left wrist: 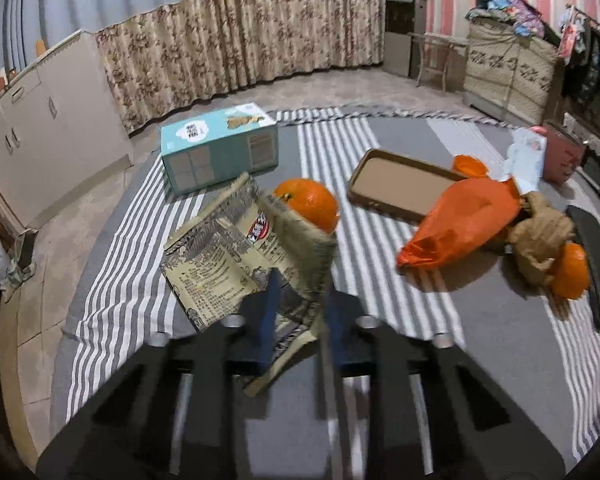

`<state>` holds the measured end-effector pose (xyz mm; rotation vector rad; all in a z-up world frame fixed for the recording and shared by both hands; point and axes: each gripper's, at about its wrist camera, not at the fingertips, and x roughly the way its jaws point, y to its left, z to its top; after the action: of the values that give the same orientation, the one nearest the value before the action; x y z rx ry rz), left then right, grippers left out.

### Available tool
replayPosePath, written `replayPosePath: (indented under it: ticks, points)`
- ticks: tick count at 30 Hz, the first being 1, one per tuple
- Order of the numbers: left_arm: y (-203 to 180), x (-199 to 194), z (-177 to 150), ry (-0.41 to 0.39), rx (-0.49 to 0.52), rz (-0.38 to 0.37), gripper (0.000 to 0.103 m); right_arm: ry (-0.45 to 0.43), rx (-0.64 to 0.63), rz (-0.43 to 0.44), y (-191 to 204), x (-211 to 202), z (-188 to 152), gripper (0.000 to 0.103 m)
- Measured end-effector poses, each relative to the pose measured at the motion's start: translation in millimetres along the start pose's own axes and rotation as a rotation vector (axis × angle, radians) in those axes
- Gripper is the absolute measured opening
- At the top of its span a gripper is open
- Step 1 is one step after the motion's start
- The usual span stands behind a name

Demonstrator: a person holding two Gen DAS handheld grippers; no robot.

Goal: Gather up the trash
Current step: 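Return both tools to the bed and grasp the newspaper with the left tool, then grasp the orange peel with the right tool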

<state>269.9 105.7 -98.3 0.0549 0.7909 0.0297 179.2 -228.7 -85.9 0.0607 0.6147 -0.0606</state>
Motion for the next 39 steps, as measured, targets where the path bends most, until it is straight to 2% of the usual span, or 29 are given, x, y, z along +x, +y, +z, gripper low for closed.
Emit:
replayPosePath:
  ticks: [7, 13, 18, 20, 24, 25, 26, 29, 32, 39]
  points:
    - [4.2, -30.0, -5.5, -0.074, -0.021, -0.077, 0.010, 0.049, -0.066, 0.034, 31.7, 19.4, 0.3, 0.099]
    - [-1.8, -55.5, -7.5, -0.136, 0.059, -0.071, 0.005, 0.087, -0.138, 0.060, 61.6, 35.9, 8.5, 0.098]
    - [5.3, -70.2, -8.2, -0.163, 0.073, -0.090, 0.004, 0.122, -0.186, 0.090, 85.4, 51.2, 12.5, 0.097]
    - [8.1, -70.6, -9.3, -0.166, 0.079, -0.083, 0.004, 0.144, -0.206, 0.101, 92.1, 58.5, 13.6, 0.088]
    - [12.6, -65.4, -10.4, -0.150, 0.070, -0.078, 0.004, 0.204, -0.192, 0.146, 93.7, 74.5, 15.1, 0.082]
    - [12.5, -65.7, -10.4, -0.149, 0.070, -0.077, 0.004, 0.215, -0.187, 0.156, 92.3, 76.6, 14.9, 0.077]
    - [13.0, -65.6, -10.3, -0.150, 0.072, -0.075, 0.004, 0.236, -0.184, 0.178, 92.6, 80.0, 14.4, 0.066]
    - [12.3, -67.2, -9.4, -0.154, 0.078, -0.075, 0.004, 0.261, -0.188, 0.227, 94.4, 82.7, 11.3, 0.044]
    - [8.1, -72.5, -8.3, -0.167, 0.093, -0.052, 0.004, 0.227, -0.191, 0.236, 94.6, 74.0, 11.9, 0.039]
    - [-3.7, -95.6, 0.8, -0.189, 0.079, -0.055, 0.003, 0.147, -0.170, 0.239, 72.2, 39.9, 18.8, 0.037]
